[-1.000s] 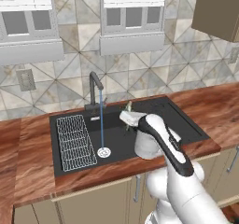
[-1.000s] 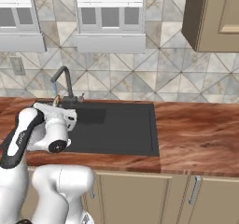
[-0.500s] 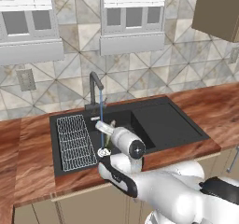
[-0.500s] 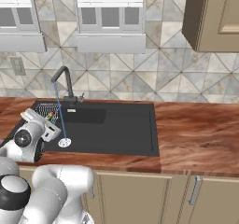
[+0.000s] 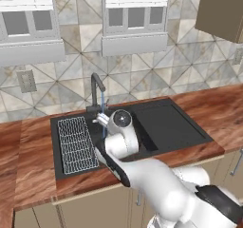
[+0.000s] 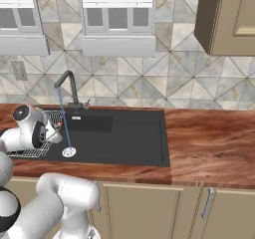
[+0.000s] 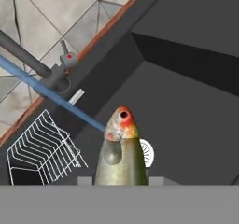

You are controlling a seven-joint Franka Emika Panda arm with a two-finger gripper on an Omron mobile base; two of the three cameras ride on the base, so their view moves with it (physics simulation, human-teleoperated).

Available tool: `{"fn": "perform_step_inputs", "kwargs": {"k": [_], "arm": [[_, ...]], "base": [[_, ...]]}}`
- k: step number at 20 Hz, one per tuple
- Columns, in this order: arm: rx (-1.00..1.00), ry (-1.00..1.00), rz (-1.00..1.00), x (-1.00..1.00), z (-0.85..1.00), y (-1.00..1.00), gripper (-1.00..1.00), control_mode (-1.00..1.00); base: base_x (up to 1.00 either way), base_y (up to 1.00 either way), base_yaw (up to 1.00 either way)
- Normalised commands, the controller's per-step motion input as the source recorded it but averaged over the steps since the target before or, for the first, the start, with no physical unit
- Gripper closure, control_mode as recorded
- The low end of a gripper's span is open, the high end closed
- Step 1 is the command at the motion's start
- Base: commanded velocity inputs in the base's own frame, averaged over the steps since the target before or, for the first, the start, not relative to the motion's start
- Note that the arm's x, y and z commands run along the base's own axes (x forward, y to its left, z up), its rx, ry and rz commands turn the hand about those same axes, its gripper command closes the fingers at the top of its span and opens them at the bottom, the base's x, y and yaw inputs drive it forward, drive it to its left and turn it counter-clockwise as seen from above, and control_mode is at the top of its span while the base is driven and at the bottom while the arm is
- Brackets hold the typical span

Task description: Take the fish out of the fridge, briefly rinse it in the sink, and place it on the tray next to the sink.

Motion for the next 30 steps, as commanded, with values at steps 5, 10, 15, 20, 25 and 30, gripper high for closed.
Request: {"fn": "perform_step_inputs", "kwargs": {"k": [5, 10, 15, 20, 25, 30], "arm": [[0.22, 0.68, -0.24, 0.05, 0.67, -0.38, 1.0, -1.0], [0.11, 0.56, -0.25, -0.31, 0.45, -0.32, 1.0, -1.0], [-0.05, -0.14, 0.0, -0.3, 0.0, 0.0, 1.0, -1.0], [-0.07, -0.3, 0.0, -0.77, 0.0, -0.04, 1.0, -1.0], [0.0, -0.07, 0.0, -0.4, -0.12, -0.2, 1.0, 1.0], [0.0, 0.0, 0.0, 0.0, 0.0, 0.0, 1.0, 1.0]], "base": [[0.0, 0.0, 0.0], [0.0, 0.0, 0.0], [0.0, 0.0, 0.0], [0.0, 0.0, 0.0], [-0.6, -0.5, -0.01], [-0.68, -1.0, -0.11]]}}
